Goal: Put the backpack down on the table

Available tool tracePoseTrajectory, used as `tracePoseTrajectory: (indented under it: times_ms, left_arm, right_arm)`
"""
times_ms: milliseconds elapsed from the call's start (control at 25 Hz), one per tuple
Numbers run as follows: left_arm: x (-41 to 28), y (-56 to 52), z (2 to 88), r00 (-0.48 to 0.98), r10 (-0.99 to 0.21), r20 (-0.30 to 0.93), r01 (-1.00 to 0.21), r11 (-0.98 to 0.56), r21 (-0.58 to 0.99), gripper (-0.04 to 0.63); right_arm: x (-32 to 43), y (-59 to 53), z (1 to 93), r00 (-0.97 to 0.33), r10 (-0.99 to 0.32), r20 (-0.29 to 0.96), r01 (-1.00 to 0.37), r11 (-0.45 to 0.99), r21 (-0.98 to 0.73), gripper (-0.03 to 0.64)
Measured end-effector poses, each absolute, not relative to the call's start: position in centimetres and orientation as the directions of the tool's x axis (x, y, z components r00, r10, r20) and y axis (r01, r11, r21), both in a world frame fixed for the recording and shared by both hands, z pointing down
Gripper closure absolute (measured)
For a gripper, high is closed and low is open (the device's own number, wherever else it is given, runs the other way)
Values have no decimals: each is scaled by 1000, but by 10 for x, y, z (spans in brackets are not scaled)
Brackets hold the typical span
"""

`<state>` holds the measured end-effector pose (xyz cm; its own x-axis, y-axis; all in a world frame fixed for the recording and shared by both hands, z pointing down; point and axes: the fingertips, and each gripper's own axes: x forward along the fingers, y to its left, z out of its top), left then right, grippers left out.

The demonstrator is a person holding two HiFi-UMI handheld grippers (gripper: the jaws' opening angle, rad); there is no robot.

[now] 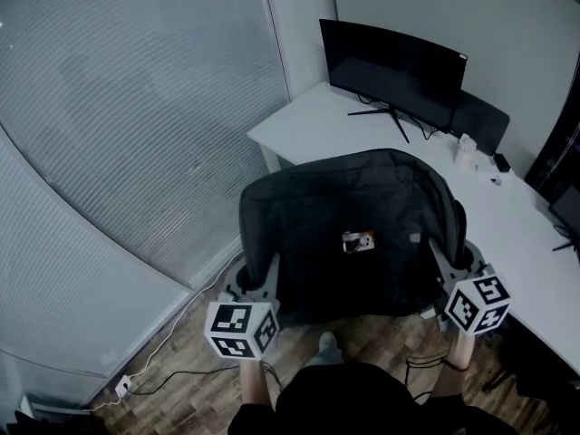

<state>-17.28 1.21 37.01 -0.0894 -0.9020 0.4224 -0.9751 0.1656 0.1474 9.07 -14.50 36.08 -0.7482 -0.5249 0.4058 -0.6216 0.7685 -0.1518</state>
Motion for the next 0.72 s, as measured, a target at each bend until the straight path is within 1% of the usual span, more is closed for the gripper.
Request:
tracePoseTrajectory:
  times_ms: [320,480,720]
  left_arm:
    - [-218,-26,385,-71,-912,404,-980,139,141,518]
    - [-248,-59,396,-34,-916,401,-981,107,160,518]
    - [-262,-95,406,1,-920,392,-985,67,159,518]
  right_arm:
    - [50,-176,377,-741,-550,385,-640,752,-156,514]
    - [25,-200,383,-718,-576,392,-666,731,-146,514]
    - [16,-224,391,-691,-611,386,-698,702,-141,514]
